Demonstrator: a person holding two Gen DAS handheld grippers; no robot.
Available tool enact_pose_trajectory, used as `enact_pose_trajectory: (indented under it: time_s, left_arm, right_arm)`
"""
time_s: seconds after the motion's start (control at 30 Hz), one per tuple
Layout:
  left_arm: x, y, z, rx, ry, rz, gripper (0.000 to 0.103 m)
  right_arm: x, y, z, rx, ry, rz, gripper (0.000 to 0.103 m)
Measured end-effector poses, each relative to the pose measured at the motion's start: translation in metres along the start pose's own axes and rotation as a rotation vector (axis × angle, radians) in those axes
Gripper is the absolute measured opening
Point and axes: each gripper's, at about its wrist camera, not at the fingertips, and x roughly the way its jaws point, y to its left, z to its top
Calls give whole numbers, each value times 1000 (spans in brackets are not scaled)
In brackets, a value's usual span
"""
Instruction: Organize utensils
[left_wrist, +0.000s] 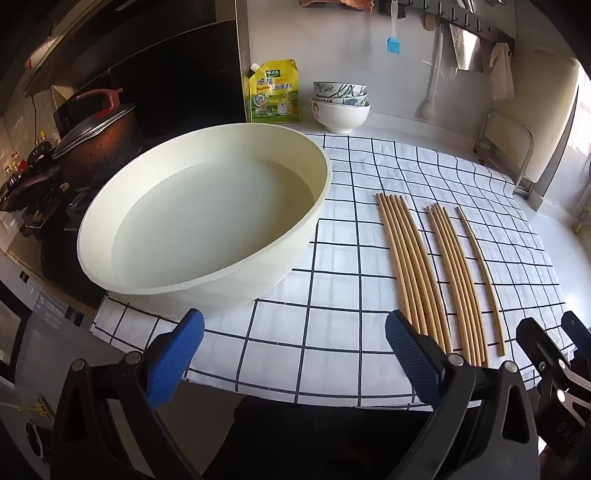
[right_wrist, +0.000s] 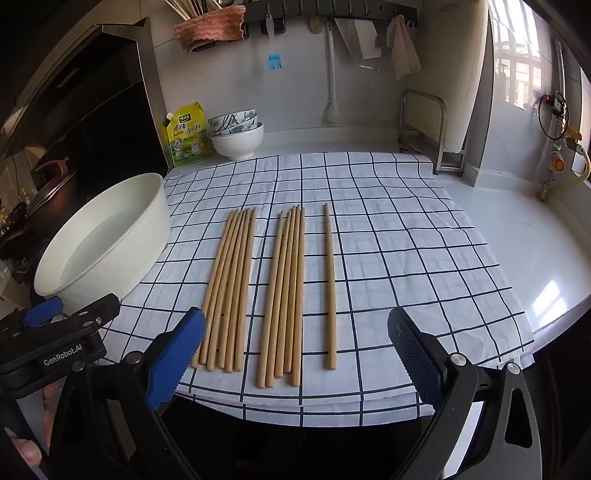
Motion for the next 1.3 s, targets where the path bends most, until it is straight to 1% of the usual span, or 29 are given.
enact_pose_trajectory:
  time_s: [0.5,0.57,1.3]
  left_arm:
    - [-4,-2,0,0,-11,-1,97]
    - [-5,-3,-1,2,-13,1,97]
    - [-7,-4,1,7,-17,2,97]
  right_arm:
    - [-5,-1,1,9,-4,-2,95]
    - [0,1,1,6,2,-4,95]
    - [0,-2,0,8,-2,-2,95]
